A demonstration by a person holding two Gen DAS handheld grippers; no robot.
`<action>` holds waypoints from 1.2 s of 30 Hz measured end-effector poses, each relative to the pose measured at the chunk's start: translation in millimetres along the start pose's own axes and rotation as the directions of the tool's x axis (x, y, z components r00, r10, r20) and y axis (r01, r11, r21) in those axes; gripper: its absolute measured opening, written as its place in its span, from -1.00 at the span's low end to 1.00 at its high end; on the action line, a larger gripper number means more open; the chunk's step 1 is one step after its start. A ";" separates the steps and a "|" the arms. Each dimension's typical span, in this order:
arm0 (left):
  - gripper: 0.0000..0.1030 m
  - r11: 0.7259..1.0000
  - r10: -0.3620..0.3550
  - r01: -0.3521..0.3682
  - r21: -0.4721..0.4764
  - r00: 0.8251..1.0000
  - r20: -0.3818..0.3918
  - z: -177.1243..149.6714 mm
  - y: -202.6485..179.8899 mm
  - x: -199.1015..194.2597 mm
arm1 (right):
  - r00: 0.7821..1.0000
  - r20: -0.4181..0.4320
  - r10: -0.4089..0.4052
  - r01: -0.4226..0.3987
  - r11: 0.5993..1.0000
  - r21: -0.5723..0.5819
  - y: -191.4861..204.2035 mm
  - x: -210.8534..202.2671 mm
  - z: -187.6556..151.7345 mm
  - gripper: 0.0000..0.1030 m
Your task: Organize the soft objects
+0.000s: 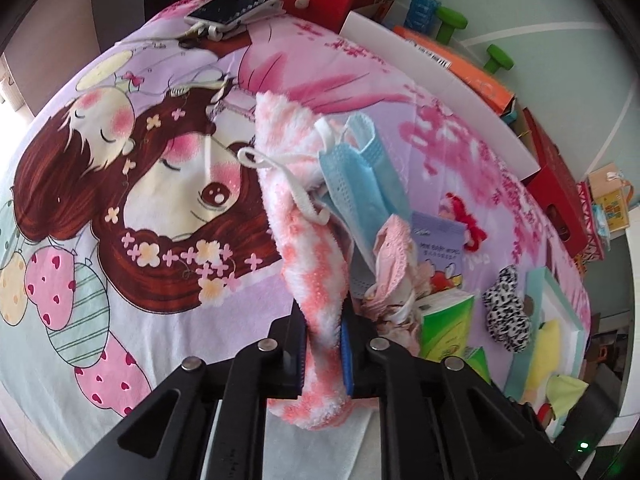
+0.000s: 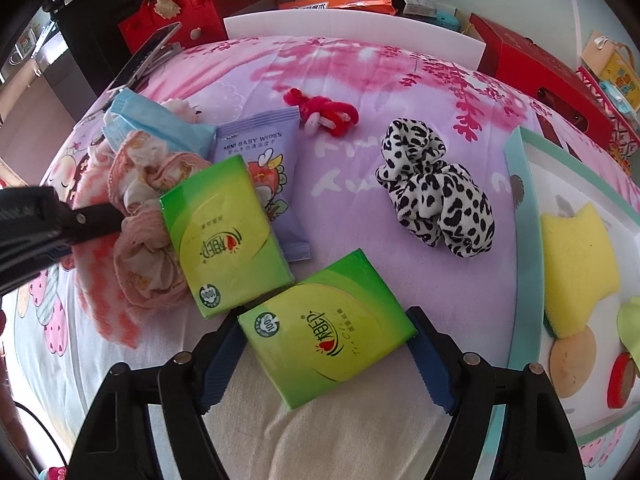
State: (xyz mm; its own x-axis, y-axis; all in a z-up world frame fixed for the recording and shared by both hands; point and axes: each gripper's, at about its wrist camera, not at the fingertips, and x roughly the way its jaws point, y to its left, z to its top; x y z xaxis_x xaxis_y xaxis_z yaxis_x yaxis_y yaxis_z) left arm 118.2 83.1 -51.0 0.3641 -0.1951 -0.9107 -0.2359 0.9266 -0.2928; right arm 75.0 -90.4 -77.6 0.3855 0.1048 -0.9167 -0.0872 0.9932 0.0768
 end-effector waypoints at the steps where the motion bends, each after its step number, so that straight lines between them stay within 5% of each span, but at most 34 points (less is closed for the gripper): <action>1: -0.78 1.000 -0.006 0.006 0.001 1.000 0.011 0.4 -0.5 -3.5 | 1.000 0.000 -0.002 0.002 1.000 -0.003 0.3 2.3 0.7 0.56; 16: -0.82 0.994 -0.107 0.104 0.028 0.981 0.160 4.1 -6.4 -62.1 | 0.997 0.075 -0.002 -0.001 0.999 0.044 -14.2 -24.6 4.2 0.55; 33: -0.82 0.978 -0.208 0.176 0.115 0.892 0.402 -6.4 -18.3 -155.4 | 0.965 0.263 -0.017 -0.016 0.992 0.123 -42.7 -88.8 5.4 0.55; 36: -0.82 0.973 -0.224 0.184 0.137 0.893 0.390 -7.6 -26.7 -151.9 | 0.965 0.260 -0.030 -0.006 0.991 0.136 -47.8 -88.5 5.2 0.55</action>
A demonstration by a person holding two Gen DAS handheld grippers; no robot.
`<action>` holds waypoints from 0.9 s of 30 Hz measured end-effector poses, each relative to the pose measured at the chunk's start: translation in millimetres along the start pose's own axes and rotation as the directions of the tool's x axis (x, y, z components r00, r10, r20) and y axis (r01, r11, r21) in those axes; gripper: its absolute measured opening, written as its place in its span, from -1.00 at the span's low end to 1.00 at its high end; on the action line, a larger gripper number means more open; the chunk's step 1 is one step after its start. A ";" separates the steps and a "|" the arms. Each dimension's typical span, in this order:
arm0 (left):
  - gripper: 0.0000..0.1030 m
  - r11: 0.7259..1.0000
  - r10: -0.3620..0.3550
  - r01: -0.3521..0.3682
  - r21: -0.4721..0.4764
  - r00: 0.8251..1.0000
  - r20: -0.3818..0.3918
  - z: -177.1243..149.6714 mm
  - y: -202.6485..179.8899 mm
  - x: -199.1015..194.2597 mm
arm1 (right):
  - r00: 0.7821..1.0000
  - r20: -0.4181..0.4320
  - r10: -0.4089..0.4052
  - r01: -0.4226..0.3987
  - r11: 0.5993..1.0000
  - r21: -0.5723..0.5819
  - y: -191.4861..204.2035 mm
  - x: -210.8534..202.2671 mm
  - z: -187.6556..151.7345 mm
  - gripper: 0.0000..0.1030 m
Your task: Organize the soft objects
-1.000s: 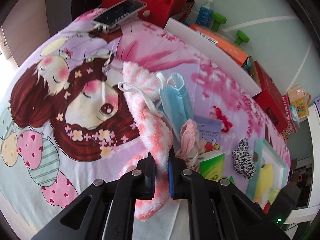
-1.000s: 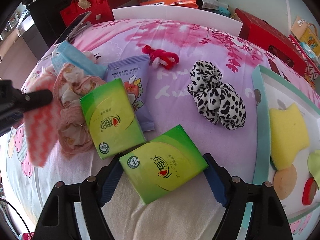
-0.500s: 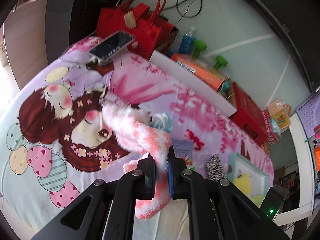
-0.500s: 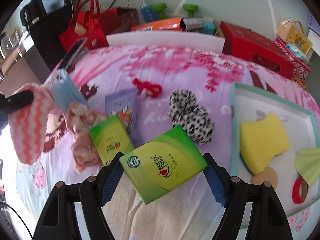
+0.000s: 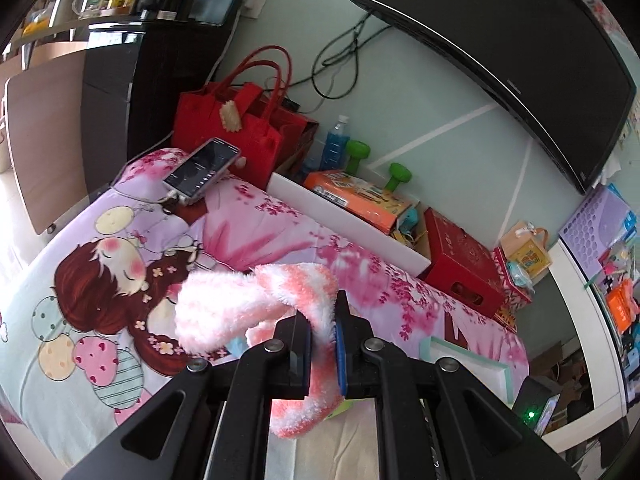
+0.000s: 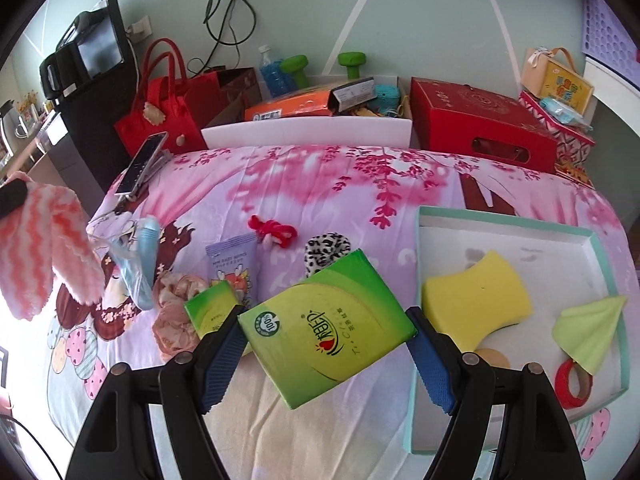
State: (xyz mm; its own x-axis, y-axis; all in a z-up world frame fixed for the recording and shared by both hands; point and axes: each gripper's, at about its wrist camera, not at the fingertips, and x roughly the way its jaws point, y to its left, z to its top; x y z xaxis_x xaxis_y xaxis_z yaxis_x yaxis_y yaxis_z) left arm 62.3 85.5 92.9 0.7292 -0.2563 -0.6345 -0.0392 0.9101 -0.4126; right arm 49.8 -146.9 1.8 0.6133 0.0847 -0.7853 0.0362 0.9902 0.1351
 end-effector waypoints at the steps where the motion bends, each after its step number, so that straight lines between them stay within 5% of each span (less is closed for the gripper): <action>1: -0.82 1.000 -0.014 0.014 0.000 1.000 -0.009 -1.0 -1.8 1.7 | 1.000 -0.002 -0.008 0.008 1.000 0.008 -3.0 0.5 0.1 0.55; 20: -0.82 0.986 -0.138 0.124 0.114 0.982 0.130 -2.6 -44.3 -43.1 | 0.991 0.007 -0.132 0.126 0.964 0.234 -98.5 -15.6 -1.3 0.55; 27: -0.82 0.978 -0.157 0.143 0.154 0.984 0.081 -7.6 -65.6 -24.0 | 0.984 -0.004 -0.179 0.174 0.951 0.255 -115.4 -14.5 -3.1 0.55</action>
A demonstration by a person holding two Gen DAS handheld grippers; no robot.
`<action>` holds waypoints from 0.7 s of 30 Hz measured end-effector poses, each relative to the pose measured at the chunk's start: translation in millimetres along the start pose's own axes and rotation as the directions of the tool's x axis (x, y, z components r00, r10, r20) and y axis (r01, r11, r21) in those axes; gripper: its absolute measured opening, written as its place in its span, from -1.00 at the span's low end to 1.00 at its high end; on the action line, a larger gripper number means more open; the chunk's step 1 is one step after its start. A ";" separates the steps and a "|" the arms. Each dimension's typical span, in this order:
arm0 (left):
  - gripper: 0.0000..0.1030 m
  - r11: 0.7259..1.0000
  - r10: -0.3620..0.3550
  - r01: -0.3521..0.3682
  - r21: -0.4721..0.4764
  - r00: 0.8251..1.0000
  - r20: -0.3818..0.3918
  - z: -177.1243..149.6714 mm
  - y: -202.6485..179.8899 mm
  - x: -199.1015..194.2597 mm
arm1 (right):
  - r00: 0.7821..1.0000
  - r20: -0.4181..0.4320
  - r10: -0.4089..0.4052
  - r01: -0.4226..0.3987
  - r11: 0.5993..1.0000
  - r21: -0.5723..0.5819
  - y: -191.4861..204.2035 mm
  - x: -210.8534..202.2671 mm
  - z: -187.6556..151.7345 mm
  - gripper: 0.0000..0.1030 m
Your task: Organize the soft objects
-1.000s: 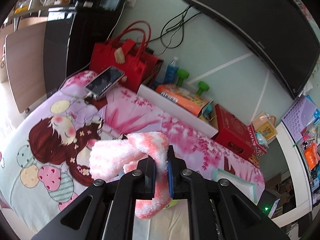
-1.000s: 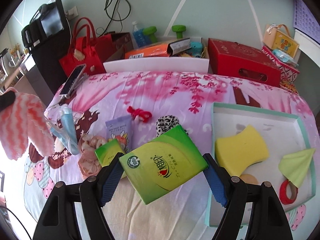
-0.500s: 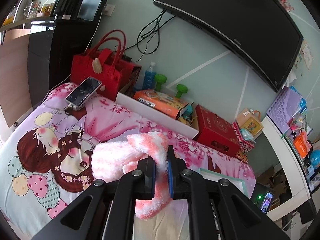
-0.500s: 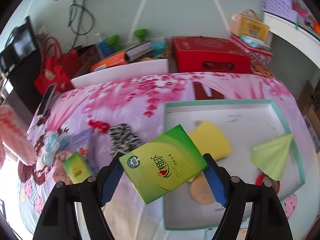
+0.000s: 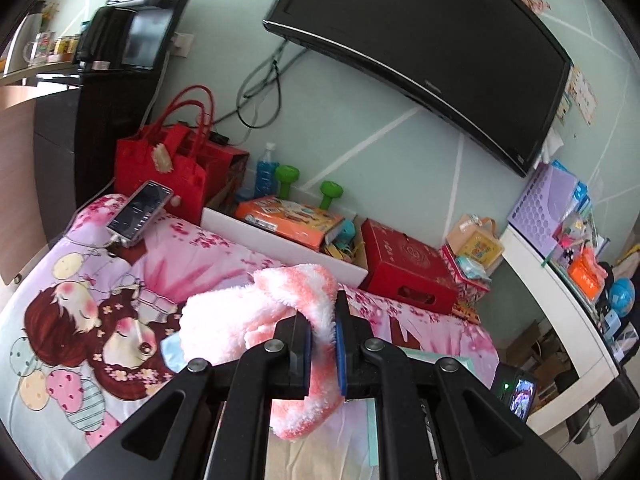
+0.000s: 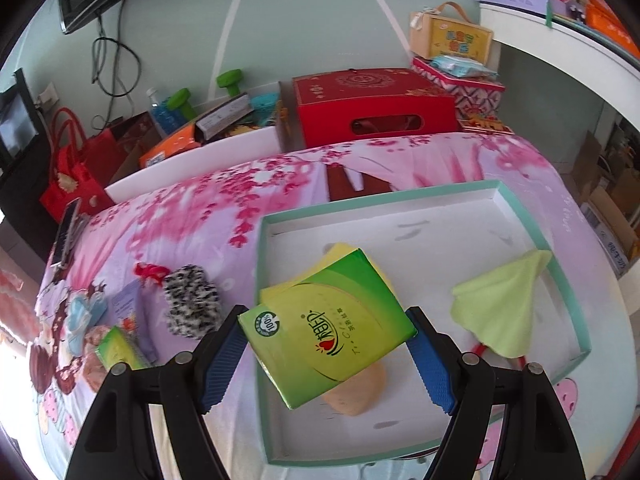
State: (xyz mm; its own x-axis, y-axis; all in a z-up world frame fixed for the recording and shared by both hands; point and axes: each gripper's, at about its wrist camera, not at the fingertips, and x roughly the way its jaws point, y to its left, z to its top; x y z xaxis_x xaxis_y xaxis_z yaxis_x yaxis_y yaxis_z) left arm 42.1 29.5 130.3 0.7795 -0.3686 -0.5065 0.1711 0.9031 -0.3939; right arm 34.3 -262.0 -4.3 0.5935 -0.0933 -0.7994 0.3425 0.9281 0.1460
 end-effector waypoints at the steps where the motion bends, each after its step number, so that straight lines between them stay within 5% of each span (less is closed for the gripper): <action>1: -0.82 1.000 -0.010 0.010 0.014 1.000 -0.010 -2.0 -5.3 3.5 | 1.000 -0.003 -0.009 0.009 1.000 0.010 -4.8 2.2 0.4 0.55; 6: -0.82 0.987 -0.100 0.111 0.117 0.990 -0.097 -18.0 -45.6 34.1 | 0.999 -0.032 -0.043 0.046 0.996 0.076 -33.9 13.6 0.1 0.55; 11: -0.81 0.948 -0.191 0.234 0.214 0.960 -0.202 -44.8 -95.5 69.5 | 0.997 -0.047 -0.059 0.066 0.987 0.146 -62.9 21.5 0.9 0.55; 21: -0.81 0.897 -0.207 0.322 0.304 0.911 -0.356 -85.5 -156.8 125.6 | 0.992 -0.051 -0.119 0.129 0.952 0.276 -122.5 24.4 0.8 0.55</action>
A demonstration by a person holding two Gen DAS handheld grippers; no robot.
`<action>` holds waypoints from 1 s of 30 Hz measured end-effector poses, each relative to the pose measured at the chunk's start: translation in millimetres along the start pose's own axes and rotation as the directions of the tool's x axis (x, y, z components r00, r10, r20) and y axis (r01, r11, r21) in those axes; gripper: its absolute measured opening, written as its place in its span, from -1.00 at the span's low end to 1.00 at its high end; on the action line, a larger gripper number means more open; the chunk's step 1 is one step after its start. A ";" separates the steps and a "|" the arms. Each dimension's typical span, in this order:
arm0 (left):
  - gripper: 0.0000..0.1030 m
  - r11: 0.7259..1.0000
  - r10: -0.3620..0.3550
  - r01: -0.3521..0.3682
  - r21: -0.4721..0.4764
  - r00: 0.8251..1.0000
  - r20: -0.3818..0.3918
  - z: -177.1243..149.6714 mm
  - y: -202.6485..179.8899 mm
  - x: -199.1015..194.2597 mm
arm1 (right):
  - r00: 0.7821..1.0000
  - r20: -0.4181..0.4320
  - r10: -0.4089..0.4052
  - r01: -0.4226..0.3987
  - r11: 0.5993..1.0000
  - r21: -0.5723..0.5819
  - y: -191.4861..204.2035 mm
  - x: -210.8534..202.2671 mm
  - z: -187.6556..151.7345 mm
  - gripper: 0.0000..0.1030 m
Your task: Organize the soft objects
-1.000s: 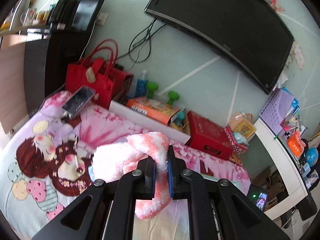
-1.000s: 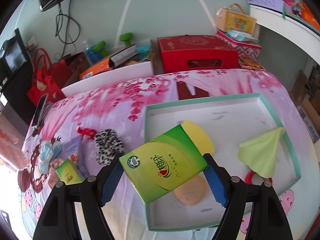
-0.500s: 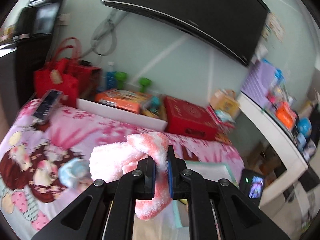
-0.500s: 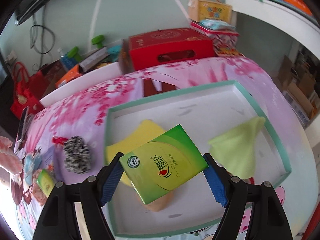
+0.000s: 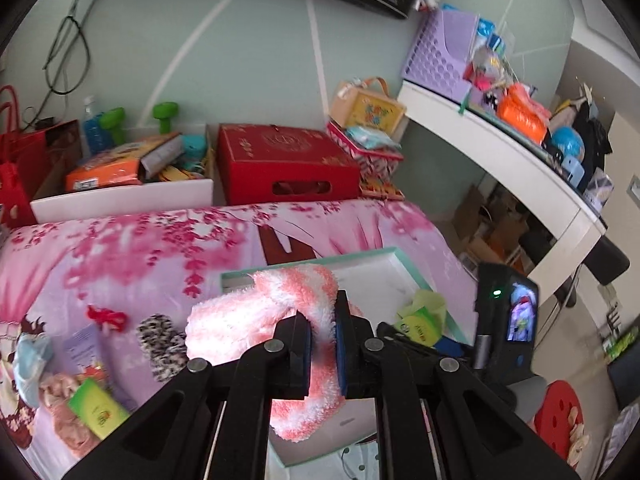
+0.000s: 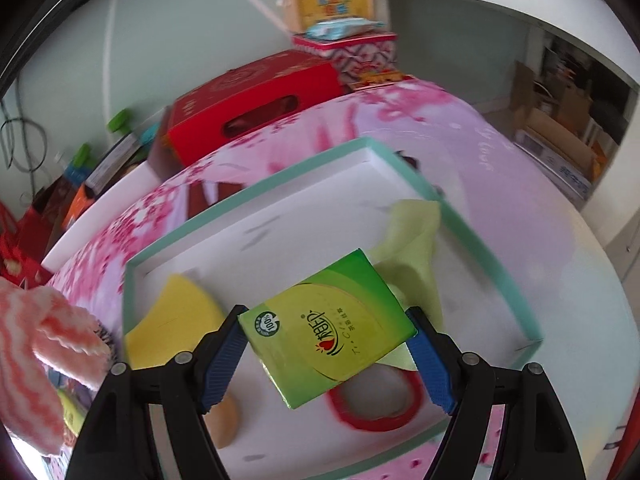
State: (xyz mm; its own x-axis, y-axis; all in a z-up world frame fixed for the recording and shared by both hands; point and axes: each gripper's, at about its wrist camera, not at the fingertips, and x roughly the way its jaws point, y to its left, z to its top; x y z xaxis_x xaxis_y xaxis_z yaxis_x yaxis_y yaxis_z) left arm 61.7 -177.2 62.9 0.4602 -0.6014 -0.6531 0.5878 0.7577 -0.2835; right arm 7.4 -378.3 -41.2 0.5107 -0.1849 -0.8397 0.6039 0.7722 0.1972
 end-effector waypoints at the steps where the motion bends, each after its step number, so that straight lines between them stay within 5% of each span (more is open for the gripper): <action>1: -0.81 1.000 -0.005 0.005 0.001 1.000 -0.009 0.8 -1.9 5.2 | 1.000 0.003 -0.008 0.008 1.000 0.011 -4.8 0.1 1.2 0.55; 17: -0.81 0.989 -0.136 0.135 0.064 0.990 0.019 18.2 -40.3 46.9 | 0.998 0.037 -0.060 0.055 0.992 0.115 -38.1 -11.0 10.5 0.55; 25: -0.81 0.999 -0.052 0.051 -0.014 0.995 -0.087 7.1 -14.9 85.0 | 0.998 0.021 -0.065 0.063 0.993 0.097 -35.3 -9.0 9.4 0.56; 30: -0.80 0.994 0.050 -0.067 -0.082 0.980 -0.194 -7.2 14.4 106.6 | 0.998 0.007 -0.062 0.061 0.995 0.080 -30.9 -6.3 8.1 0.56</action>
State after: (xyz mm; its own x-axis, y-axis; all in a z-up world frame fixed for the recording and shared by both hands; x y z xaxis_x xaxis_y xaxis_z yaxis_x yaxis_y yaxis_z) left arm 114.5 -228.6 -15.9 0.3512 -0.5018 -0.7905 0.4990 0.8147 -0.2954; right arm -9.5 -405.9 -37.9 0.4767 -0.2363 -0.8467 0.6811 0.7083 0.1857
